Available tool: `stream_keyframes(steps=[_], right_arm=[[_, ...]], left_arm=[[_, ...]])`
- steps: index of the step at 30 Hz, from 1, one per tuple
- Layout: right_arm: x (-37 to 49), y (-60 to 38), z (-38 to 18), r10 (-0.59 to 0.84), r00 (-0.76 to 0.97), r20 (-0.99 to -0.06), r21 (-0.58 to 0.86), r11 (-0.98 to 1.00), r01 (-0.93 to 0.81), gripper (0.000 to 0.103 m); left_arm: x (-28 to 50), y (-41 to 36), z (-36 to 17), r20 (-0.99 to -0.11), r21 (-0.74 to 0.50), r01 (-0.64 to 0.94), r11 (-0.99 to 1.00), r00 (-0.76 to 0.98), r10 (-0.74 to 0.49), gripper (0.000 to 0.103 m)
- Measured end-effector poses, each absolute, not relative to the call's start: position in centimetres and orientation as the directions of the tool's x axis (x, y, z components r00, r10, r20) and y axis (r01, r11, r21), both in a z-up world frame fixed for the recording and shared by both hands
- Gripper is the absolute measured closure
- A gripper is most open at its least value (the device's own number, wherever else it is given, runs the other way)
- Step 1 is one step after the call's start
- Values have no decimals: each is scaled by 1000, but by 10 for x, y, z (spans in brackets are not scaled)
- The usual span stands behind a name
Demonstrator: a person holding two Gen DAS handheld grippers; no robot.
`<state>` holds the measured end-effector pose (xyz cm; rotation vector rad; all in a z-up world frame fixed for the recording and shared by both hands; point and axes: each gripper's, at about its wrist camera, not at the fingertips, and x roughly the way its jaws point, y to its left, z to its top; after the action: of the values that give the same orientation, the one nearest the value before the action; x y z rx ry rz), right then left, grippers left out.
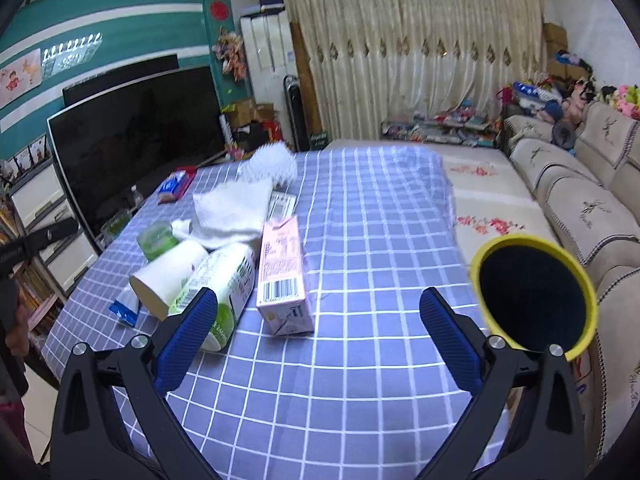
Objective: Collect trash
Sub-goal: 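Grasp the pink milk carton with the right tool and lift it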
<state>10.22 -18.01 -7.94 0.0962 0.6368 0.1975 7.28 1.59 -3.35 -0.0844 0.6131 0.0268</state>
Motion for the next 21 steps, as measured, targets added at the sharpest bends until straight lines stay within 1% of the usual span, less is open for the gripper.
stream_keyframes(steps=[1,4,12,14,16,17,18,21], right_arm=[[107,-177,-84,219,776,-591,149,975,-162,18],[127,-165,-97,228,733,-641,134,974,-185,30],[166,-144,-126,223,657,-720,107,971,-213,33],[173,-142,-131,215,641,-737,101,972,-211,37],[179,-143,-136,214,628,-749,104,973,-207,51],[181,-143,-137,215,623,-752,106,972,-208,55],[184,-143,-138,225,616,-755,117,970,-212,63],[183,-147,-131,259,635,-728,143,963,-229,64]], left_arm=[[77,17,-35,-577,-74,-50,996,817,-2,4],[92,20,-39,-589,-85,-46,995,808,-13,4],[121,19,-49,-611,-88,-32,996,791,-28,4],[126,19,-51,-617,-94,-33,995,786,-32,4],[130,19,-54,-621,-101,-33,994,783,-37,4],[130,19,-55,-623,-102,-33,994,782,-38,4],[131,18,-57,-624,-103,-33,994,781,-39,4],[133,18,-59,-625,-104,-31,994,780,-41,4]])
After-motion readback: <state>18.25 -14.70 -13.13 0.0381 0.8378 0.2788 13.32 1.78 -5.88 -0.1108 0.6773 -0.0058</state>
